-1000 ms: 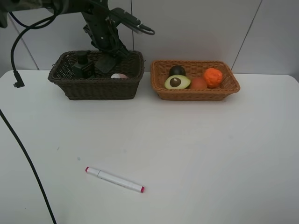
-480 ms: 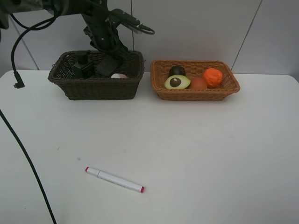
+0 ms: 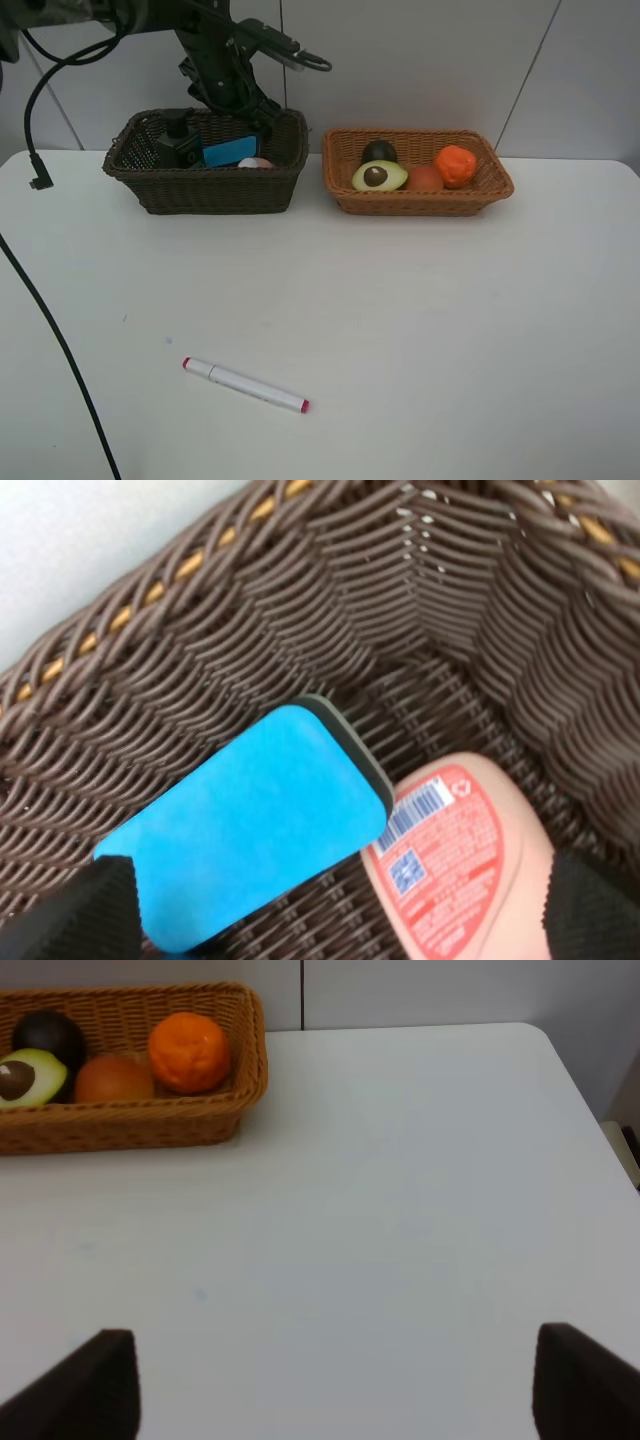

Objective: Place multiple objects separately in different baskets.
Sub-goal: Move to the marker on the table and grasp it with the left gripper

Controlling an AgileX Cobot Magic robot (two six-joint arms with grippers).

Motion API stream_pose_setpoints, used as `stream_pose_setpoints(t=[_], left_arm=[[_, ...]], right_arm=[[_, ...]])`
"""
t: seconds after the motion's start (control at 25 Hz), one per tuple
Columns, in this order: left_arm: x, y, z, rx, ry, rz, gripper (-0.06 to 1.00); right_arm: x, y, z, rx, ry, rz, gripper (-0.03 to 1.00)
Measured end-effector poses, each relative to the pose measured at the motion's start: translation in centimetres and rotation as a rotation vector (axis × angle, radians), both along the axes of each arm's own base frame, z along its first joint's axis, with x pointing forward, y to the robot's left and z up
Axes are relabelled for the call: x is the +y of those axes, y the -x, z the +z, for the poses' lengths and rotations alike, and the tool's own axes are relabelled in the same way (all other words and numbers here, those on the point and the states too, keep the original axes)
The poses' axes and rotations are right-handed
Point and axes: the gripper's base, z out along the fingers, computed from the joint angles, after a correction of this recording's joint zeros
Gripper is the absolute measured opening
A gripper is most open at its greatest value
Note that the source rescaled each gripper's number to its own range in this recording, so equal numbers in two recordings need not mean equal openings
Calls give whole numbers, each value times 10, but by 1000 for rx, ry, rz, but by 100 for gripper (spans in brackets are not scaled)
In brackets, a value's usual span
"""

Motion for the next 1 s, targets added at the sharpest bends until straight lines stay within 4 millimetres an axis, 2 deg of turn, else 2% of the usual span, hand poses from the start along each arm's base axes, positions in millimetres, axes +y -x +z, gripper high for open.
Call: stream_pose_setpoints(t=[0.12,0.24,0.4,0.56,0.8,0.92,1.0], left_arm=[[1,3,3,13,-51,-81,100],[2,9,17,22,-87,-180,100],[2,26,48,53,-152,-373,100],[-2,57,81,135,-243,-625,100],[-26,96,115,105,-151,-910,100],[-44,113,118,95,-148,-1005,100],[-56,125,112,114,-168,-1054,100]], right_arm=[[0,0,0,0,0,0,94],[0,0,0,0,0,0,94],[0,0,0,0,0,0,94],[0,0,0,0,0,0,94],[0,0,0,0,0,0,94],[0,0,0,0,0,0,94],[0,0,0,0,0,0,94]])
